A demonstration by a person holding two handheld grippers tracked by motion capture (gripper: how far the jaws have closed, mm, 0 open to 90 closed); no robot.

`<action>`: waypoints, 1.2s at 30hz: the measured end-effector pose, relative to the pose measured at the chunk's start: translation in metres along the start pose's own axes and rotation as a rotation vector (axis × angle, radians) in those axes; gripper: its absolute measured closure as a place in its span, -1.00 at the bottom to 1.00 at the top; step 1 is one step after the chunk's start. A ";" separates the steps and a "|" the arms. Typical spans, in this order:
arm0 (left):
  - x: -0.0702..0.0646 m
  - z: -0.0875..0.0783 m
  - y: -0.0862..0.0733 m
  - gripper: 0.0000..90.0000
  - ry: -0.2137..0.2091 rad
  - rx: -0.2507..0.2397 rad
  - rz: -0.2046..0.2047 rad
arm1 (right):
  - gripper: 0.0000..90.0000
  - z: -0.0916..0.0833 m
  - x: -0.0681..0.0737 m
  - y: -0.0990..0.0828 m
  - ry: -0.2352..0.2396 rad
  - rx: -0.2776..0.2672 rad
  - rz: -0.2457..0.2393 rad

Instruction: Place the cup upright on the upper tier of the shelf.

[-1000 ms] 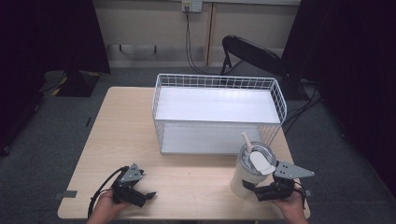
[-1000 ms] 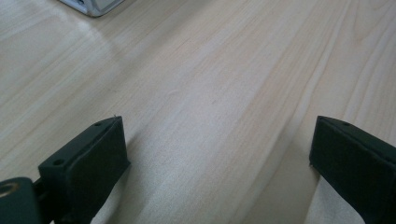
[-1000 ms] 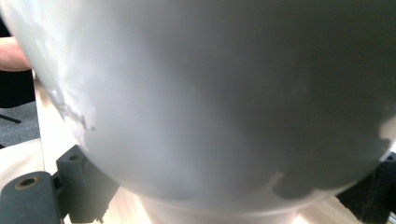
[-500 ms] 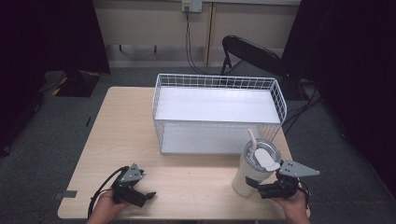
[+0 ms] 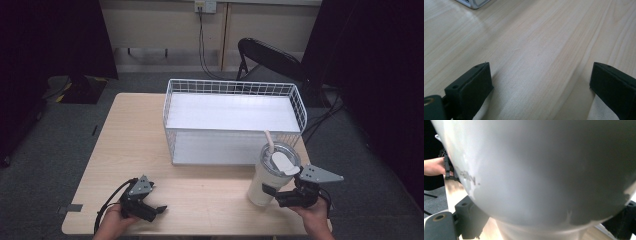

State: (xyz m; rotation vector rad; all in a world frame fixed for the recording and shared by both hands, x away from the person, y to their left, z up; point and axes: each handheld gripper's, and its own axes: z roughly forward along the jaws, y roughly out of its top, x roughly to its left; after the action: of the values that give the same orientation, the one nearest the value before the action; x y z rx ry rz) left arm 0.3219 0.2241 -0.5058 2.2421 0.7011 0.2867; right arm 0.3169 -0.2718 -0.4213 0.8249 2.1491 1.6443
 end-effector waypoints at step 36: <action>0.000 0.000 0.000 -0.92 0.000 0.000 -0.001 | -0.79 0.015 -0.001 0.073 0.047 0.004 0.010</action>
State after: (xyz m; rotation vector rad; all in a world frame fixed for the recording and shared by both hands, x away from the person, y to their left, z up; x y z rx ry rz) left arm 0.3218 0.2241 -0.5058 2.2420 0.7019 0.2866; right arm 0.3444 -0.2477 -0.3560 0.8070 2.1835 1.6816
